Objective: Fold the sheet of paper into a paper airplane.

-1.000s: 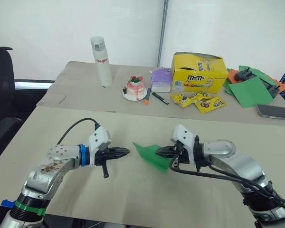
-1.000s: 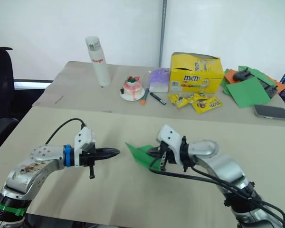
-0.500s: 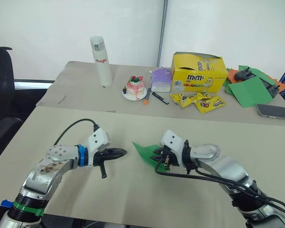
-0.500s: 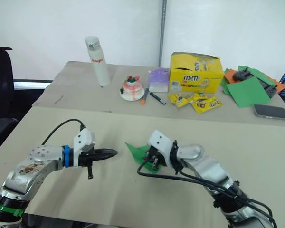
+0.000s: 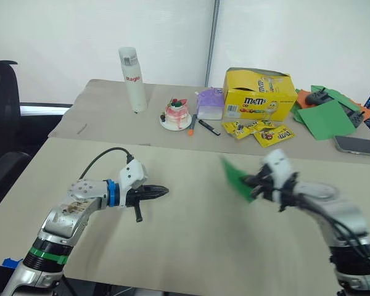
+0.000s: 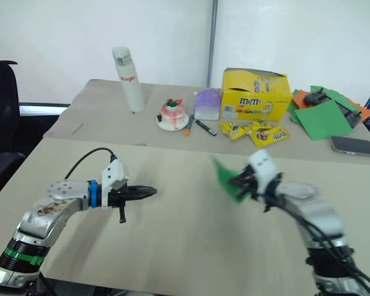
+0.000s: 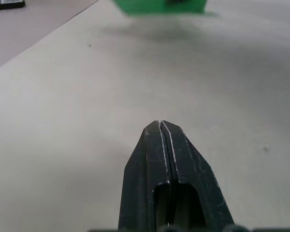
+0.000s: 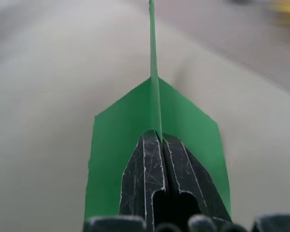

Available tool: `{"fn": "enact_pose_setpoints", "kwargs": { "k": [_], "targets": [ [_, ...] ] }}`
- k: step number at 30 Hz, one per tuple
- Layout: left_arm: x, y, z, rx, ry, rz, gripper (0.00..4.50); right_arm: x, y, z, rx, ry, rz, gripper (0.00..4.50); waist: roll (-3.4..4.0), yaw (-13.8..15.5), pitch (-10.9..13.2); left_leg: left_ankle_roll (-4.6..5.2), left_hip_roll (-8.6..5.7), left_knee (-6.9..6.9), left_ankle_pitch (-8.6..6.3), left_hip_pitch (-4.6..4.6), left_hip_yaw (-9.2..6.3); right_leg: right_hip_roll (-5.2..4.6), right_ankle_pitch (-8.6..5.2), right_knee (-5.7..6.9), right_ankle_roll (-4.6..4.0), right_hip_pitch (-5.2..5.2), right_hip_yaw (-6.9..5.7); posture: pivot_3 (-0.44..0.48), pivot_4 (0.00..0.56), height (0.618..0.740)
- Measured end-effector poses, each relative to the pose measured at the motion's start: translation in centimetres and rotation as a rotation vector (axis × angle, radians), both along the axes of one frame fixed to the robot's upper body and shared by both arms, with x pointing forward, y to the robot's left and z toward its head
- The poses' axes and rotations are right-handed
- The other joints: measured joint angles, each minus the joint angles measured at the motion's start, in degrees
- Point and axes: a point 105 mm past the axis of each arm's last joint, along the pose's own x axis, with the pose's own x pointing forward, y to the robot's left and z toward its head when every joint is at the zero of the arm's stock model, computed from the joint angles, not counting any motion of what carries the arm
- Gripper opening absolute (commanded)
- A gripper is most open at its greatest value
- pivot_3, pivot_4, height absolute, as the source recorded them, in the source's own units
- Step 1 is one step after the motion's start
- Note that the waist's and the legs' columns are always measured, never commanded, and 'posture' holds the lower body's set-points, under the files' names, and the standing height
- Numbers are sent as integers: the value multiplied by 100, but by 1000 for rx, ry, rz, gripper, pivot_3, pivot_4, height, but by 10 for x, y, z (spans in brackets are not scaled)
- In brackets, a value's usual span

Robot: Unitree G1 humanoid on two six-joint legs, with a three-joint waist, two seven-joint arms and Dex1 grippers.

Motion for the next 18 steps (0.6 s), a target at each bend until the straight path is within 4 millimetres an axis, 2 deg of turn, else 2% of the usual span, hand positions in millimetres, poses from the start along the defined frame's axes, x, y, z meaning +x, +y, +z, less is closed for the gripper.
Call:
{"fn": "enact_pose_setpoints", "kwargs": {
  "k": [3,6,8,11,18],
  "targets": [
    [1,-6,-4,2,4,-21,0,3,-61,11,-33,-34,-177,10,3,-10,-1,1,1,-3,0,1,6,9,0,1,0,-4,9,0,150,722],
    [4,-10,-4,-2,-2,-24,0,7,-99,20,-62,-72,-278,10,3,-55,-1,1,9,-3,-1,9,12,30,2,1,-3,-1,25,0,150,722],
    [8,-14,-2,-11,-16,-19,0,14,-123,18,-76,-76,-356,10,3,-98,0,1,11,-3,-1,18,15,41,3,0,-4,6,33,0,150,722],
    [10,-16,-1,-20,-22,-10,0,23,-144,9,-66,-55,-436,10,7,-154,1,1,18,-5,-1,20,17,51,3,1,-4,5,42,0,150,722],
    [14,-16,4,-25,-92,8,0,36,-167,-5,-26,-16,-551,10,30,-148,5,0,20,-7,0,20,27,53,3,-3,-4,6,65,0,150,722]
  ]
}}
